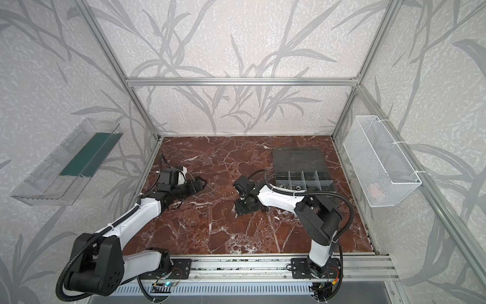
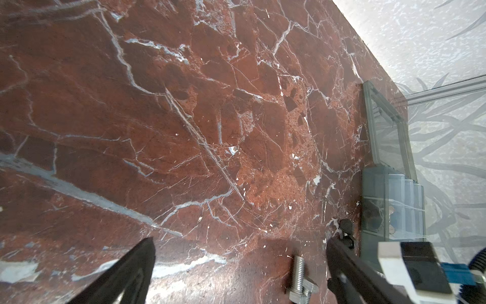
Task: Sort the screws and nuts into containers
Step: Pick up the screw from the center of the table.
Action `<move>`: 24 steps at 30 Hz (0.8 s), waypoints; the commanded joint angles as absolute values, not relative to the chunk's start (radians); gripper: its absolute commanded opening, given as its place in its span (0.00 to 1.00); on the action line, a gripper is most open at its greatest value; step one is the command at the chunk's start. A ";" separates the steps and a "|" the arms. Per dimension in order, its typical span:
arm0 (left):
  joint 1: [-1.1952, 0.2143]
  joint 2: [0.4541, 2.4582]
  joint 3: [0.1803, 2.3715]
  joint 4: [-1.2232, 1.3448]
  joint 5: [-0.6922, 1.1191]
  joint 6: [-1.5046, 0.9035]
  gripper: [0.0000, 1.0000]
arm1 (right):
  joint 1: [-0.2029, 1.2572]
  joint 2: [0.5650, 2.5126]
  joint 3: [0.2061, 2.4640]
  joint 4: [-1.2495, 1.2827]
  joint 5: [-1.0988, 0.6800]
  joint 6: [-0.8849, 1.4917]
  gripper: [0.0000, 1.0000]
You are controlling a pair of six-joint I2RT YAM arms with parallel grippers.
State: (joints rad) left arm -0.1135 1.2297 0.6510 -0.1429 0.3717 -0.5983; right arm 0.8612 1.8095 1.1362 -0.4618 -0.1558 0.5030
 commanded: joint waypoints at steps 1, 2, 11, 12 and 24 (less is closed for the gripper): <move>-0.108 1.209 0.637 -0.147 0.367 -0.589 0.99 | 0.874 1.855 1.171 -0.457 -0.143 0.514 0.55; -0.106 1.210 0.636 -0.150 0.368 -0.588 0.99 | 0.879 1.868 1.181 -0.460 -0.139 0.514 0.55; -0.102 1.212 0.637 -0.150 0.365 -0.585 0.99 | 0.886 1.929 1.227 -0.519 -0.098 0.496 0.48; -0.102 1.214 0.637 -0.150 0.366 -0.586 0.99 | 0.886 1.934 1.234 -0.533 -0.094 0.491 0.43; -0.100 1.236 0.640 -0.133 0.382 -0.592 0.99 | 0.899 1.896 1.236 -0.584 -0.069 0.475 0.07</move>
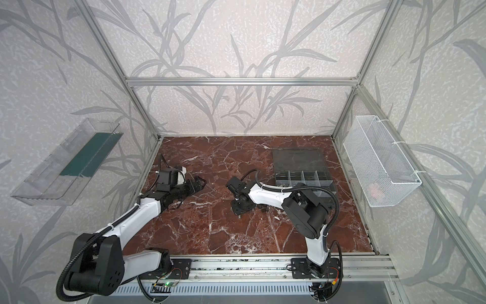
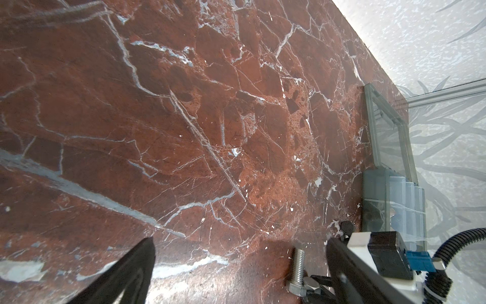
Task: Sort the screws and nuts into containers
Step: Pick up the screw from the center of the table, then place the screw into the container.
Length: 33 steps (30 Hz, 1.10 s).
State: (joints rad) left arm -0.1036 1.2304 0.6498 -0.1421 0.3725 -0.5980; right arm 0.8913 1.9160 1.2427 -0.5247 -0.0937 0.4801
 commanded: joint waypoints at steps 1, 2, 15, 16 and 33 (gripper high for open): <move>-0.100 1.235 0.639 -0.133 0.382 -0.592 0.99 | 0.897 1.882 1.232 -0.583 -0.068 0.474 0.02; -0.100 1.234 0.640 -0.133 0.380 -0.592 0.99 | 0.896 1.868 1.228 -0.580 -0.070 0.471 0.00; -0.100 1.235 0.638 -0.126 0.387 -0.593 0.99 | 0.646 1.474 1.099 -0.660 -0.017 0.411 0.00; -0.100 1.236 0.638 -0.124 0.388 -0.594 0.99 | 0.609 1.443 1.086 -0.678 -0.005 0.405 0.00; -0.099 1.228 0.634 -0.126 0.388 -0.598 0.99 | 0.317 1.299 0.945 -0.726 0.084 0.348 0.00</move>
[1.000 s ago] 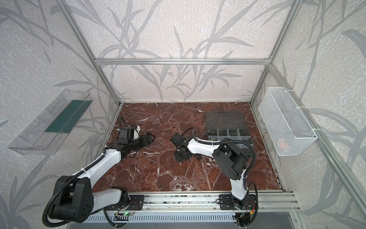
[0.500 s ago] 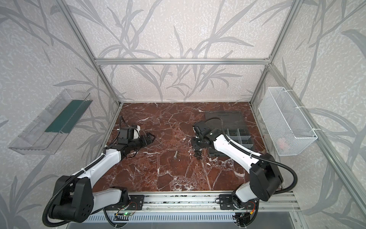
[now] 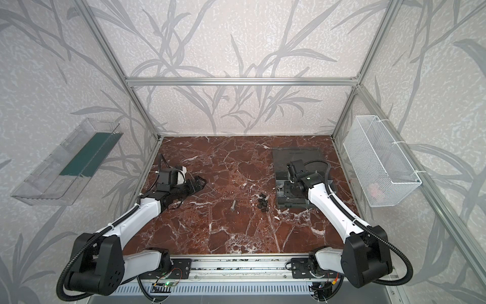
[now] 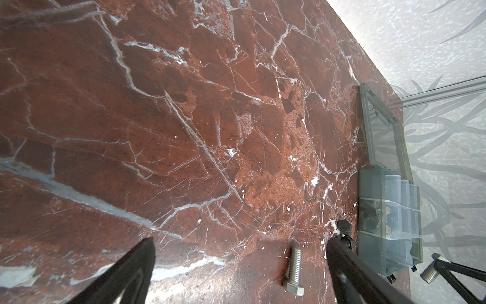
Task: Sort the screws and nuts into containers
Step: Place the screw into the container.
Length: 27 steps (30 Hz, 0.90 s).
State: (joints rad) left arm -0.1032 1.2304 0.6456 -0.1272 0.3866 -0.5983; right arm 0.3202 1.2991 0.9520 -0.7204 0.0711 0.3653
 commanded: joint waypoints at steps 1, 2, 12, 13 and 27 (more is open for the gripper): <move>-0.099 1.228 0.634 -0.125 0.389 -0.599 0.99 | 0.317 1.310 0.943 -0.724 0.082 0.348 0.00; -0.100 1.228 0.634 -0.125 0.390 -0.598 0.99 | 0.317 1.320 0.942 -0.719 0.079 0.347 0.00; -0.098 1.219 0.632 -0.134 0.379 -0.598 0.99 | 0.316 1.413 0.956 -0.667 0.031 0.354 0.00; -0.098 1.217 0.632 -0.135 0.379 -0.598 0.99 | 0.316 1.417 0.959 -0.662 0.029 0.356 0.00; -0.098 1.209 0.634 -0.143 0.371 -0.594 0.99 | 0.313 1.447 0.979 -0.652 0.043 0.366 0.00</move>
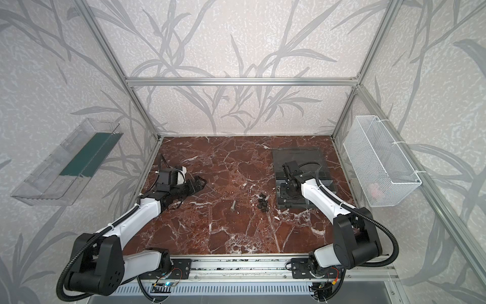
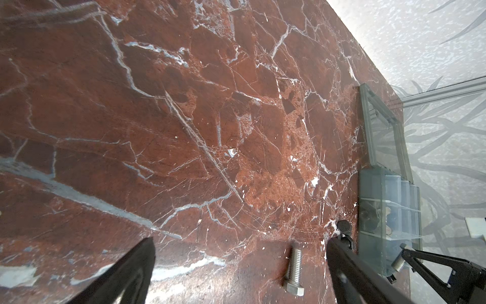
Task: Sort the screws and nuts into containers
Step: Place the screw into the container.
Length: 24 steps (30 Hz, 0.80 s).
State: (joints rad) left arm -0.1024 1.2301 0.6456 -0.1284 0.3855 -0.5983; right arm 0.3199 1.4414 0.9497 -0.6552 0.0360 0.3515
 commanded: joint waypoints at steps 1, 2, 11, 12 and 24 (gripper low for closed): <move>-0.098 1.209 0.634 -0.144 0.371 -0.595 0.99 | 0.310 1.444 0.977 -0.655 0.045 0.368 0.00; -0.098 1.208 0.634 -0.144 0.371 -0.594 0.99 | 0.307 1.441 0.976 -0.655 0.047 0.369 0.00; -0.098 1.205 0.632 -0.146 0.370 -0.595 0.99 | 0.287 1.442 0.951 -0.646 0.067 0.426 0.00; -0.099 1.204 0.632 -0.144 0.370 -0.595 0.99 | 0.287 1.449 0.951 -0.645 0.067 0.435 0.00; -0.099 1.204 0.634 -0.146 0.368 -0.594 0.99 | 0.287 1.491 0.951 -0.609 0.062 0.462 0.00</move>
State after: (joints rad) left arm -0.1024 1.2236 0.6456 -0.1291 0.3832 -0.5983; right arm 0.2924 1.4666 0.9497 -0.6395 0.0498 0.4454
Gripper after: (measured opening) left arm 0.993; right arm 0.263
